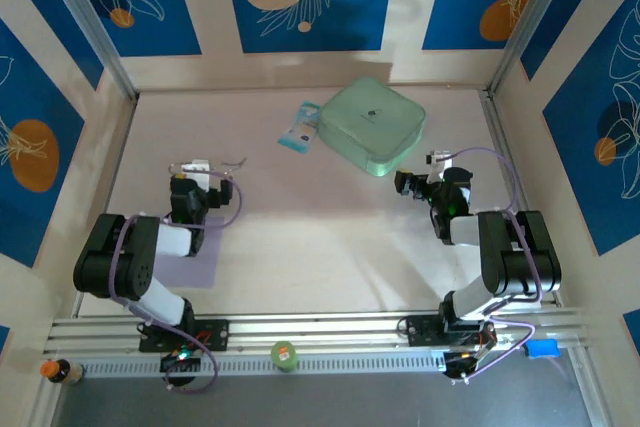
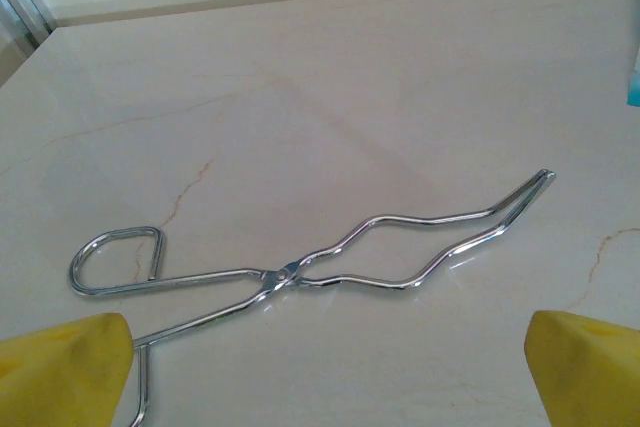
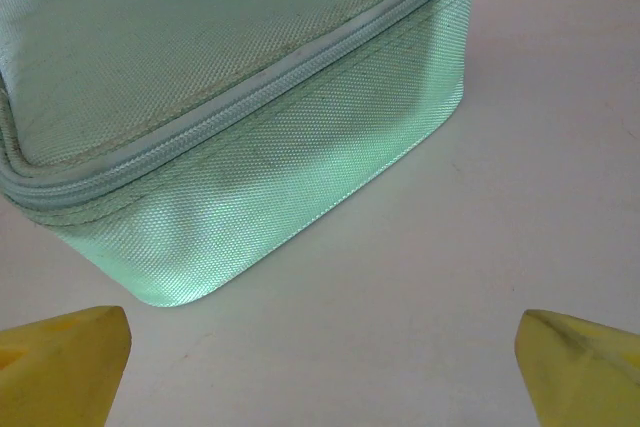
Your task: Fold a paper plane with a square sheet of paper (pick it up from the middle)
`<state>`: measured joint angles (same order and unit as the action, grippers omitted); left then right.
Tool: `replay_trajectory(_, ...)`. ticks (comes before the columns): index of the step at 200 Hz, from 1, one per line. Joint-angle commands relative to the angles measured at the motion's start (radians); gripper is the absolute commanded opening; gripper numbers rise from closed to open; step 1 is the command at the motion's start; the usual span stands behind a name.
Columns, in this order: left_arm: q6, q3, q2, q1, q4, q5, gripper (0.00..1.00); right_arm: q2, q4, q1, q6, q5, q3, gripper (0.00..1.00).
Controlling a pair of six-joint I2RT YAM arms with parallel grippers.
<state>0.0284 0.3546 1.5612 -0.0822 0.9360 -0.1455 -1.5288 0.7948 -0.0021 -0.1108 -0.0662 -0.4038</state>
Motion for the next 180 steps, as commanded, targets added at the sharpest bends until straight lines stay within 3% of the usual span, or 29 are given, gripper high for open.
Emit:
replay_trajectory(1, 0.004, 0.009, 0.003, 0.009, 0.024, 0.020, 1.00, 0.006, 0.006, -0.001, 0.020, 0.017, -0.017, 0.99)
replay_trajectory(180, 0.007, 0.004, 0.002, 0.009, 0.034, 0.039, 1.00, 0.007, 0.011, -0.001, 0.021, 0.019, -0.014, 0.99)
